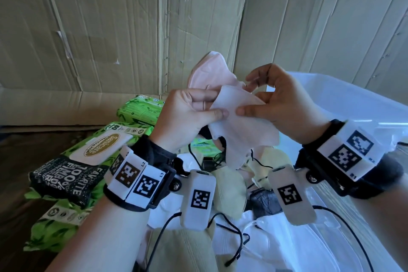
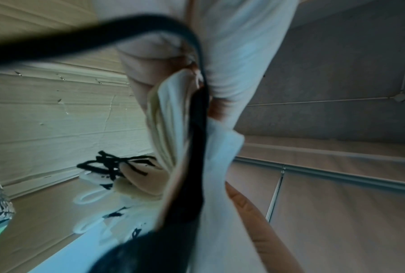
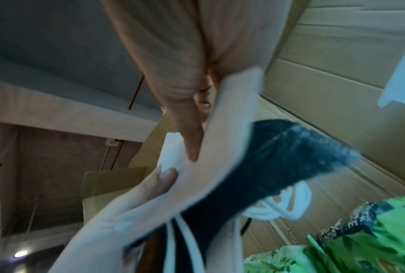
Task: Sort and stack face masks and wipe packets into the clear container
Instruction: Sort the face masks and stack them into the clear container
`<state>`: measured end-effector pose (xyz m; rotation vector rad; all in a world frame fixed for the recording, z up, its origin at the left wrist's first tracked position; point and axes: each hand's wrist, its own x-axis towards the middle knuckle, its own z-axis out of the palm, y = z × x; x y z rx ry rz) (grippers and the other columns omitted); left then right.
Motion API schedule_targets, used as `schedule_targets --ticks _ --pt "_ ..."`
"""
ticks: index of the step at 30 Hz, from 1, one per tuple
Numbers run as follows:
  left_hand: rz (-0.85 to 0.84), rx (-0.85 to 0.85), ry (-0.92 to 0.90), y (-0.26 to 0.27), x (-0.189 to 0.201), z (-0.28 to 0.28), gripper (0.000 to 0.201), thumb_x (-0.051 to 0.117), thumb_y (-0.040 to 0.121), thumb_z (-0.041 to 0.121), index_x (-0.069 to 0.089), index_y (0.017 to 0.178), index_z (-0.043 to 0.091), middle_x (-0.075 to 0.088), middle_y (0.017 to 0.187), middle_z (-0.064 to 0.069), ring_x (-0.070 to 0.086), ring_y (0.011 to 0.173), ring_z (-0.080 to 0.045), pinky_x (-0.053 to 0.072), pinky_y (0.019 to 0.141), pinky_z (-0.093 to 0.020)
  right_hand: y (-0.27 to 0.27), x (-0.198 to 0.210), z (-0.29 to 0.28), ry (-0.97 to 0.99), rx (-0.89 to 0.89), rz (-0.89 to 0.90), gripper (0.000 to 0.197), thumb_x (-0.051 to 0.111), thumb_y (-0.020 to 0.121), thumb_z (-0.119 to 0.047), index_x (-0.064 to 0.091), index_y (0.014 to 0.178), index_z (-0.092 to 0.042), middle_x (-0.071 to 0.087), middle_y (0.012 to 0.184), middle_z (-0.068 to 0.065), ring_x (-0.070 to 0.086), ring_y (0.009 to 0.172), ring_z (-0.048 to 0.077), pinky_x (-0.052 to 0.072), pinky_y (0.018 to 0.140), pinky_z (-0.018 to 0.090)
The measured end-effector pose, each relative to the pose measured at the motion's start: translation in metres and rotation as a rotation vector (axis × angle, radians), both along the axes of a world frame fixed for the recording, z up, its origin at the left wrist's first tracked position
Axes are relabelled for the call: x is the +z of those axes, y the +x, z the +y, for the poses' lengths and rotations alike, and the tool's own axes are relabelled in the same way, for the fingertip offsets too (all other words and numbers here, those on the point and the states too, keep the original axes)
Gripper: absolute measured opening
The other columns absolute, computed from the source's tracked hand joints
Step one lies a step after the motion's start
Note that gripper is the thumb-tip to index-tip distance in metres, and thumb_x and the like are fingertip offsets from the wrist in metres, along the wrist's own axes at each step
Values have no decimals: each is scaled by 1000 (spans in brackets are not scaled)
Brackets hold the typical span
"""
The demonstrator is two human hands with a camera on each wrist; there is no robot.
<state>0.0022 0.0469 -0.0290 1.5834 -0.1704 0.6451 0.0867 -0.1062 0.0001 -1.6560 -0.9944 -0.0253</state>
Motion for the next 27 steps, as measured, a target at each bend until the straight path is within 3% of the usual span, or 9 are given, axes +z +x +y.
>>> schedule_targets --ticks 6,10,13,16,19,21,23,25,27 --pt "-58 73 -6 3 -1 3 33 69 70 -14 69 92 10 71 71 14 63 72 -1 54 68 -17 -2 -3 -1 -243 -244 -216 29 82 63 -22 55 65 -31 53 49 -19 46 47 -1 34 47 11" --pt "-52 158 -5 5 -2 5 23 70 75 -5 71 85 15 72 71 9 63 69 -6 55 65 -22 1 -3 -6 -218 -267 -208 29 83 62 -14 55 56 -16 52 55 -4 40 47 6 30 46 13" --pt "-48 264 -14 6 -1 11 5 71 80 18 71 84 21 69 70 12 62 75 -2 47 76 -16 6 2 -11 -197 -274 -143 31 79 66 -9 51 55 -12 45 53 3 33 44 6 29 46 19" --pt "16 326 11 8 0 22 33 59 77 48 71 84 18 66 81 1 56 77 -4 39 69 -9 20 9 -19 -106 -511 -166 33 72 70 -8 44 53 -16 41 44 -9 32 44 5 25 49 25" --pt "114 309 3 7 2 24 42 49 85 51 74 84 18 70 89 -3 59 69 2 39 61 -5 24 14 -22 78 -730 -272 29 64 74 -13 40 59 -21 41 52 -11 36 48 4 28 50 25" --pt "148 252 -4 4 3 18 39 46 86 54 76 77 31 73 93 -2 63 78 6 45 69 -10 16 10 -15 99 -627 -362 26 60 72 -19 38 61 -27 41 56 -13 39 48 1 28 49 17" --pt "137 173 -21 1 4 9 33 48 77 61 75 76 41 74 95 -1 66 95 -7 47 84 -24 2 2 -6 -49 -380 -452 24 60 70 -20 40 63 -31 42 57 -14 43 51 -2 30 50 12" --pt "130 107 -20 2 3 6 54 57 68 64 76 89 18 72 98 -8 65 94 -16 44 84 -35 -8 -8 1 -295 -121 -490 23 66 73 -17 49 68 -32 47 63 -15 48 59 -5 35 56 10" --pt "156 82 31 3 0 4 54 71 67 49 71 82 -2 67 88 -20 58 81 -17 42 78 -36 -12 -13 3 -414 59 -419 13 66 76 -15 58 78 -26 54 73 -12 52 63 -1 40 61 11"
